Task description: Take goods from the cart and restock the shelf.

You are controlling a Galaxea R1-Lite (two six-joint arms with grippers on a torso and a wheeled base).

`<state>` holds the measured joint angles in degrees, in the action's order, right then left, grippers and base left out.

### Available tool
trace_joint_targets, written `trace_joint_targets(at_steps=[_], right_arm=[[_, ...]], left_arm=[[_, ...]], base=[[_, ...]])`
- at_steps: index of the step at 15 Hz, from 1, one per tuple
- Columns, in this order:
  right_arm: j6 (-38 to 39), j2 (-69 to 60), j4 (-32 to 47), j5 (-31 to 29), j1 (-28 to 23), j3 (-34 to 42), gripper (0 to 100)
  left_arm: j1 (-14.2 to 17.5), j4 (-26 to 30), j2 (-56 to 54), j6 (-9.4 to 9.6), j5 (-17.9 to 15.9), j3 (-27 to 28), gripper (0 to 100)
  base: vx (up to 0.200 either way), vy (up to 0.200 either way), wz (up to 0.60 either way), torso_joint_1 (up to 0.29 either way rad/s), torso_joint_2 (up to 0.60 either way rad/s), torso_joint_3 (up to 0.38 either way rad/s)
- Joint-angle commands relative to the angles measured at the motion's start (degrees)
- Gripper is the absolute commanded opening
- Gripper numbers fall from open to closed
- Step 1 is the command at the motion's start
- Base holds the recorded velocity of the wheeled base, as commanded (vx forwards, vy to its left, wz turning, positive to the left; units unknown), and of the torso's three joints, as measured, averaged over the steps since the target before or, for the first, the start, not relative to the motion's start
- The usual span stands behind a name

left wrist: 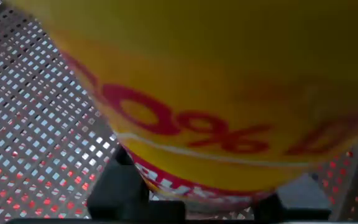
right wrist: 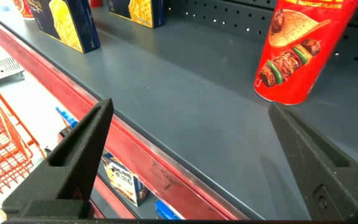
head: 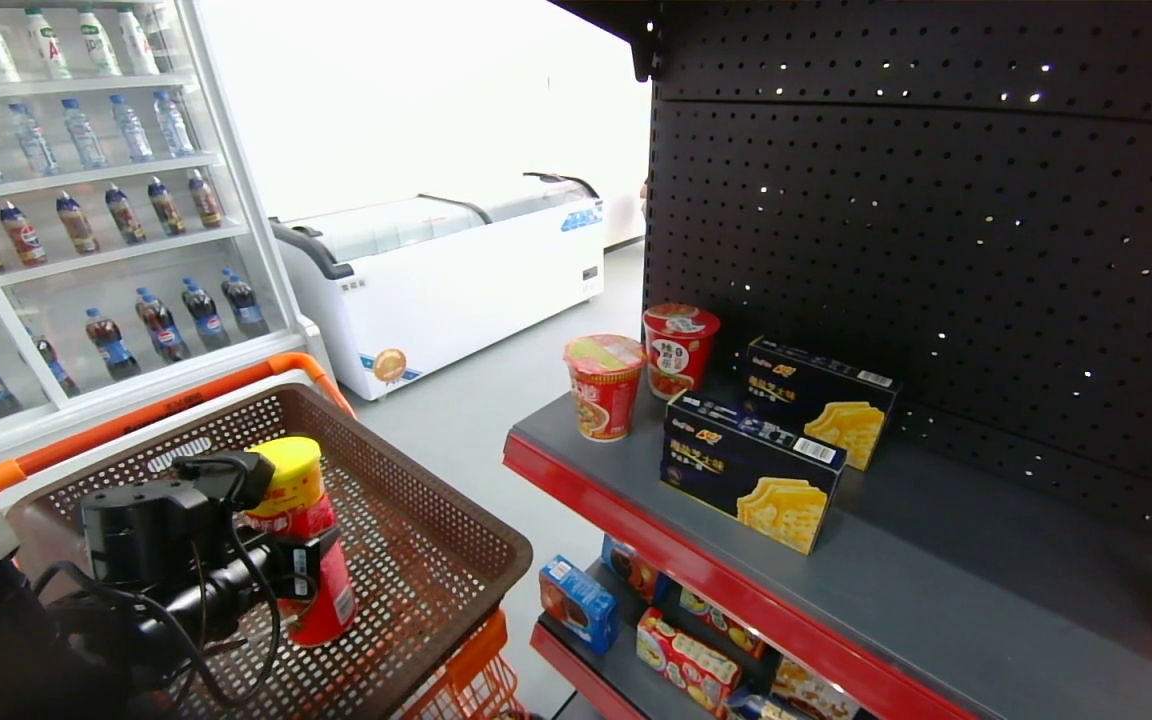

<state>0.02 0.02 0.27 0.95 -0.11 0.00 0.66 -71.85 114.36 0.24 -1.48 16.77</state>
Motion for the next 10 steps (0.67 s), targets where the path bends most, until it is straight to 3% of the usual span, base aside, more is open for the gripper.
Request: trace_joint_targets(at_steps=[1, 2, 4, 6, 8, 9, 10], right_arm=[[0.1, 0.0, 0.0, 0.0, 0.0, 0.0, 100], [0.0, 0.0, 0.0, 0.0, 0.0, 0.0, 100], [0.0, 0.0, 0.0, 0.0, 0.0, 0.0, 100], [0.1, 0.0, 0.0, 0.0, 0.0, 0.0, 100], [0.1, 0.0, 0.0, 0.0, 0.0, 0.0, 100], [0.0, 0.0, 0.0, 0.0, 0.0, 0.0, 100], [0.0, 0.0, 0.0, 0.0, 0.0, 0.0, 100]], left_arm=[[0.0, 0.7, -1.8, -2.70, 0.0, -0.5, 0], [0.4, 2.5, -3.7, -3.41, 0.2, -1.3, 0], [0.7, 11.3, -10.6, -1.30, 1.2, -1.2, 0], [0.7, 18.8, -18.3, -2.44, 1.1, 0.8, 0], [0.7, 25.6, -25.9, -2.00, 0.9, 2.9, 0], [0.0, 31.5, -31.7, -2.70, 0.9, 5.5, 0], [-0.4, 33.4, -33.9, -4.64, -0.6, 6.3, 0]], base=[[0.000, 0.000, 0.00, 0.000, 0.00, 0.000], [0.000, 0.000, 0.00, 0.000, 0.00, 0.000], [0.000, 0.000, 0.00, 0.000, 0.00, 0.000], [0.000, 0.000, 0.00, 0.000, 0.00, 0.000], [0.000, 0.000, 0.00, 0.000, 0.00, 0.000], [0.000, 0.000, 0.00, 0.000, 0.00, 0.000], [0.000, 0.000, 0.00, 0.000, 0.00, 0.000]])
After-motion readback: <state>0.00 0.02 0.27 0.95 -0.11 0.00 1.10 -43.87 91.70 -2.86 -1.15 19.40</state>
